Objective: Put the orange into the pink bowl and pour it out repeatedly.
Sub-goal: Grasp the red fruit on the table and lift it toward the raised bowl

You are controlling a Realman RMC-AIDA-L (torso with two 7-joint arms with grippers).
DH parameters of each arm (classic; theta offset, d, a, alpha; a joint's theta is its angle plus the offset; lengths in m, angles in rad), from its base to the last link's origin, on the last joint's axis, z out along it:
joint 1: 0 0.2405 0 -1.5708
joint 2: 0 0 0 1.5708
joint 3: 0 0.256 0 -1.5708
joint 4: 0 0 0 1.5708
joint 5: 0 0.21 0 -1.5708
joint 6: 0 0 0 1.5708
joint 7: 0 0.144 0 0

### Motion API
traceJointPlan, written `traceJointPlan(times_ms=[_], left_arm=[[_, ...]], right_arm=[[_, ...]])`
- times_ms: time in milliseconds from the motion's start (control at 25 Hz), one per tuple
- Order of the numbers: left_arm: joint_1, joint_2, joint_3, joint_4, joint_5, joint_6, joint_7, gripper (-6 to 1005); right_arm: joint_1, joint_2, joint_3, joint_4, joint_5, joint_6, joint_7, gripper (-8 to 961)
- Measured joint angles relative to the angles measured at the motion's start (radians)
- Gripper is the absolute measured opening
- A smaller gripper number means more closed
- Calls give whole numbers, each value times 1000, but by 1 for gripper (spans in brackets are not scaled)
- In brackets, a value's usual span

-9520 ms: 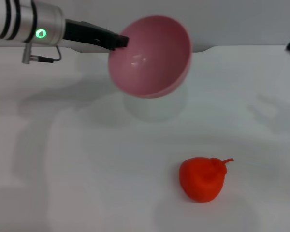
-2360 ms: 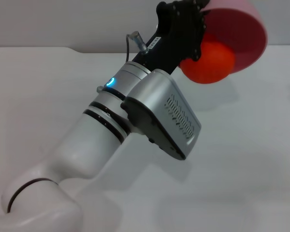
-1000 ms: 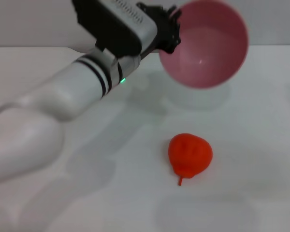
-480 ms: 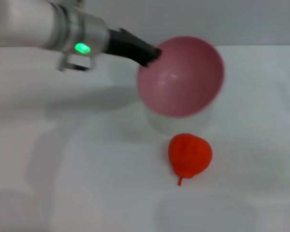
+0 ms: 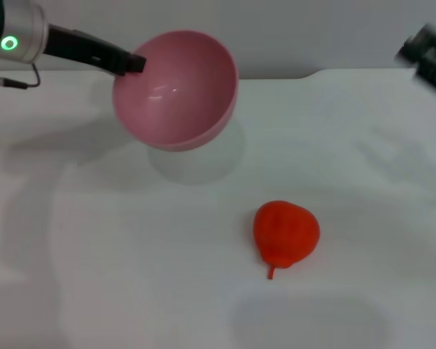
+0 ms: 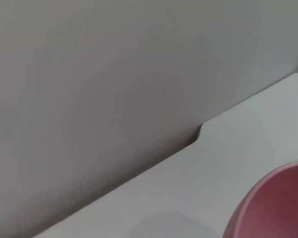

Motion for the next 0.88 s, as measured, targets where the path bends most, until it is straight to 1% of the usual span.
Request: traceJointPlan(times_ms=[160, 320, 400, 520, 560, 640, 680, 720, 880], left_arm=[[7, 1, -1, -2, 0, 0, 0, 44], [19, 0, 9, -8, 0, 0, 0, 45], [21, -3, 10, -11, 1, -2, 0, 45], [28, -8, 10, -13, 1, -8, 2, 45], [30, -9, 10, -14, 1, -11, 2, 45], [33, -10, 10, -14, 1, -12, 1, 45], [35, -11, 10, -15, 1, -13, 0, 45], [37, -11, 10, -15, 1, -13, 0, 45], [44, -13, 9, -16, 1, -13, 0, 45]], right_arm=[[19, 8, 32, -80, -275, 55, 107, 567], [80, 22, 29, -138, -526, 75, 238, 567], [120, 39, 26, -157, -657, 90, 303, 567], [177, 81, 24, -184, -865, 124, 396, 567], [200, 98, 23, -193, -939, 138, 428, 567], [233, 119, 20, -199, -1041, 160, 467, 567], [249, 127, 15, -197, -1080, 169, 484, 567], [263, 131, 1, -191, -1100, 178, 495, 567], [291, 131, -57, -175, -1112, 200, 525, 566]])
